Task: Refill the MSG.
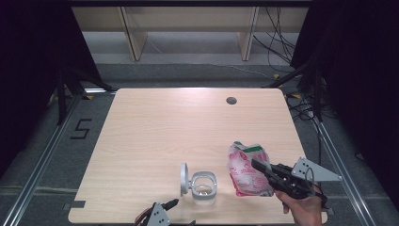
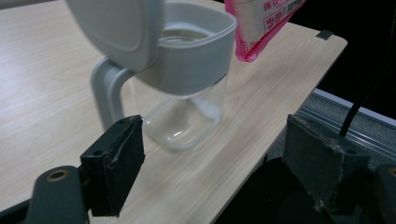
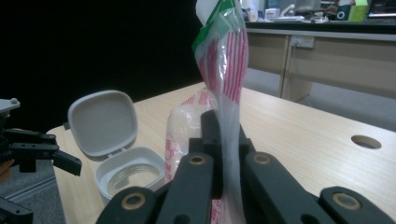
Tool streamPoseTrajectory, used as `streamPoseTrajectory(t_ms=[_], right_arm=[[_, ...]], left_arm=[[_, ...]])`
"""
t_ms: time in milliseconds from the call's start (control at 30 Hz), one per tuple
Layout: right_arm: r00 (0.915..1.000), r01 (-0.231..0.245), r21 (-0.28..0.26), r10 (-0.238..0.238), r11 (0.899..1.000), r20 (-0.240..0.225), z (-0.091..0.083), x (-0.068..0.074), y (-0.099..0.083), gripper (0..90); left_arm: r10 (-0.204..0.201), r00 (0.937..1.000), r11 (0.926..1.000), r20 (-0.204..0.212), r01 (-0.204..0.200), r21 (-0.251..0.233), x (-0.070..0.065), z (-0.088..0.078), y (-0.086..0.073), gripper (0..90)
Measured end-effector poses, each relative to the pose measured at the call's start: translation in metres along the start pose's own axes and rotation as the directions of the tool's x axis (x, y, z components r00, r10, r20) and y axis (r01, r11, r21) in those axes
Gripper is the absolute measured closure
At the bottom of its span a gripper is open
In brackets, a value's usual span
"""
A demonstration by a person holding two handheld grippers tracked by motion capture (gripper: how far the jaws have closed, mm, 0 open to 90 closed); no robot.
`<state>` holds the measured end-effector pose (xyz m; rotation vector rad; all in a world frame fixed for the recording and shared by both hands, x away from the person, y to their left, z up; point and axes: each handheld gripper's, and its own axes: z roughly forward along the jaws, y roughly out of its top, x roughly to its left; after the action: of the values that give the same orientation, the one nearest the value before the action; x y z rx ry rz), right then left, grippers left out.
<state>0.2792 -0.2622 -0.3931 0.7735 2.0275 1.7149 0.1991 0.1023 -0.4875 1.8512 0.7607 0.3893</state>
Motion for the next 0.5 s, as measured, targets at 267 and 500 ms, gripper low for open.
streamPoseTrajectory(t_ms=[267, 500], right_arm=[[0.9996, 0.022, -0.024, -0.022, 0.999, -0.017, -0.005, 0.007, 0.017, 90.0], [0.9987, 0.028, -0.037, -0.030, 0.999, -0.042, -0.012, 0.016, 0.030, 90.0]], left_arm=[[0.032, 0.9984, 0.9995, 0.048, -0.032, -0.006, -0.024, 0.019, 0.006, 22.0], [0.066, 0.9952, 0.9975, 0.073, -0.064, -0.029, -0.043, 0.041, 0.012, 26.9]])
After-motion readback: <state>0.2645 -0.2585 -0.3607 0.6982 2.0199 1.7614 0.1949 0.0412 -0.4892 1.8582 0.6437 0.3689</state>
